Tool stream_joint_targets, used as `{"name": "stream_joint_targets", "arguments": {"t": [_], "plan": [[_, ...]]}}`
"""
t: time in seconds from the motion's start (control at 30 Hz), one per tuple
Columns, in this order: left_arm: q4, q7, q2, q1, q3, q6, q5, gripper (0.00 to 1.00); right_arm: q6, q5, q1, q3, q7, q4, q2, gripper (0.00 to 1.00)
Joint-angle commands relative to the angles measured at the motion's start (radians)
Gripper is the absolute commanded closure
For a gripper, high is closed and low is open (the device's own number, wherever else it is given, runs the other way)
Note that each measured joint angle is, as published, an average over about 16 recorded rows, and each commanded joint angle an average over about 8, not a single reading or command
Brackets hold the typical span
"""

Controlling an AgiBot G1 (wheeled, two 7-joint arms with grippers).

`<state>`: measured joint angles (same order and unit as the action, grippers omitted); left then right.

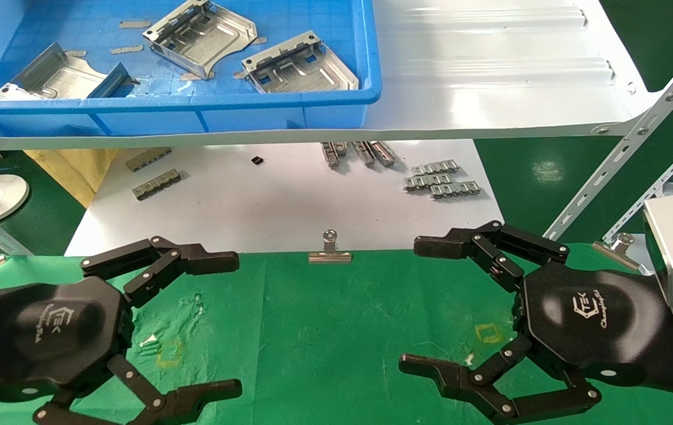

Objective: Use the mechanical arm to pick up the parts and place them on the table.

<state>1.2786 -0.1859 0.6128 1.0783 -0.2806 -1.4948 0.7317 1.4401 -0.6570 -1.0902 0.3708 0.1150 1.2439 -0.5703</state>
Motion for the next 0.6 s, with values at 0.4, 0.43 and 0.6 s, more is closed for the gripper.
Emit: {"name": "stream_joint_targets", "arguments": {"t": [0.4, 0.43, 0.6], "plan": [[0.0, 0.0, 0.0, 0.0, 0.0, 0.0, 0.0, 0.0, 0.0, 0.0, 0.0, 0.0, 0.0, 0.0, 0.0, 0.0], [0.0, 0.0, 0.0, 0.0, 0.0, 0.0, 0.0, 0.0, 0.0, 0.0, 0.0, 0.0, 0.0, 0.0, 0.0, 0.0], [0.0, 0.0, 0.0, 0.0, 0.0, 0.0, 0.0, 0.0, 0.0, 0.0, 0.0, 0.0, 0.0, 0.0, 0.0, 0.0]]}}
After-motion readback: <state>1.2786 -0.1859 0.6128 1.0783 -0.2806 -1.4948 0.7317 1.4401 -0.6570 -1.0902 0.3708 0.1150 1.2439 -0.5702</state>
